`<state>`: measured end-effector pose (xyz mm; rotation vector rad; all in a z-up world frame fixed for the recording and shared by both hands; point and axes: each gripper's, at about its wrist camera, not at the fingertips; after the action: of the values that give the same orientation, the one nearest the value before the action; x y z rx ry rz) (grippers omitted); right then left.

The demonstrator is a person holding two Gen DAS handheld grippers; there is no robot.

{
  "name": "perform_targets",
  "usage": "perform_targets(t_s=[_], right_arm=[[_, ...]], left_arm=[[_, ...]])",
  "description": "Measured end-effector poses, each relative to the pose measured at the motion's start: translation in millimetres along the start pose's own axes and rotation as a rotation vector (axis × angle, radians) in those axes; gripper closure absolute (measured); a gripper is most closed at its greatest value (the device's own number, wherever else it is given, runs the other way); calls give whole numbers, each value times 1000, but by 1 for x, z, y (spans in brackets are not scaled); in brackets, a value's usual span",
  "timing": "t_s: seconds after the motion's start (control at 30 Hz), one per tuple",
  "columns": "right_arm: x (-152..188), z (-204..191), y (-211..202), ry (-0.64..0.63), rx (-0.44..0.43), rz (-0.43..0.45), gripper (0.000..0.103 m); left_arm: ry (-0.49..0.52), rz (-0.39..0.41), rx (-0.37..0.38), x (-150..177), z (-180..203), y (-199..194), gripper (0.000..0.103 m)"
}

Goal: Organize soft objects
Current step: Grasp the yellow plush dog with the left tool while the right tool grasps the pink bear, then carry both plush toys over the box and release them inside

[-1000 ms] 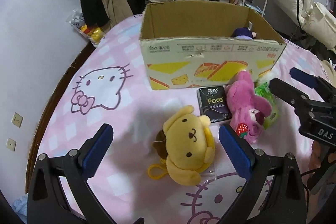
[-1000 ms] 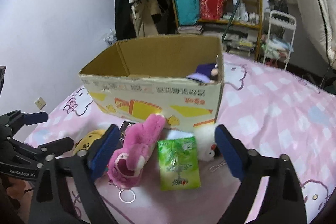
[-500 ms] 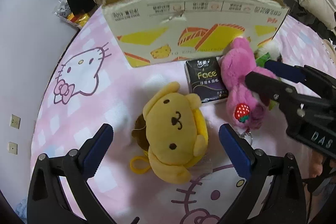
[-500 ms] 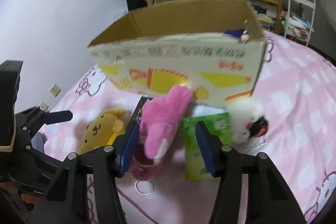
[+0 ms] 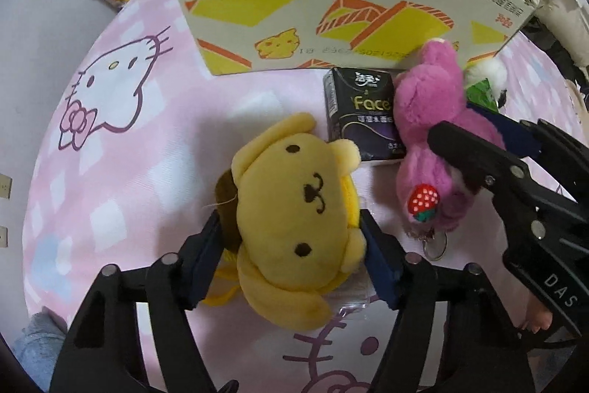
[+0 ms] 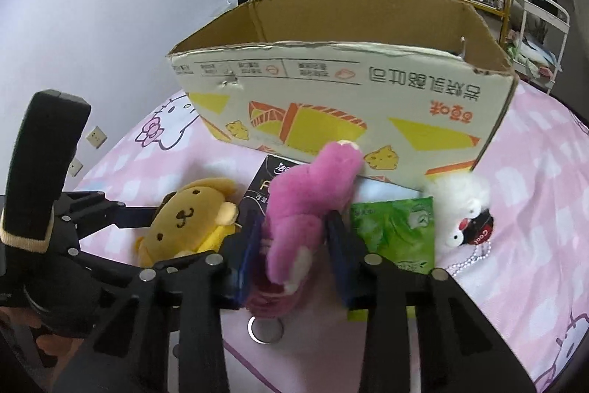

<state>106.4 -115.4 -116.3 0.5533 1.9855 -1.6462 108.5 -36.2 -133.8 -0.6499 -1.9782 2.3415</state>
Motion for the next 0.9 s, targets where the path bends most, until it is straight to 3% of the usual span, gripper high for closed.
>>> perform_targets(t_s=[0.07, 0.2, 0.5, 0.73, 0.9], right_arm=[[-2, 2, -7, 16, -29, 15, 80], [-1, 7, -11, 42, -42, 22, 81], [-3, 7, -38, 39, 2, 100, 81], [-4, 16, -80, 72, 27, 233, 81], [-5, 15, -112, 43, 49, 333, 81]], left_arm=[[1, 15, -1, 3, 3, -4, 38], [-27, 57, 18, 8, 2, -18, 39], [-86, 198, -34, 13, -7, -52, 39], [-51, 418, -96, 17, -1, -99, 39], [-11, 570, -98, 25, 7, -132, 39]])
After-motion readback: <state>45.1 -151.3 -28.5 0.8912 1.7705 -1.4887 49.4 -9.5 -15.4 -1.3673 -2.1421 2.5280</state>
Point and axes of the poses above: each gripper's, at about its wrist camera, not at the fingertips, and y roughly the way its jaws point, z to its right, x to its underside, and after that the axes turned 7 degrees about x, right-handed
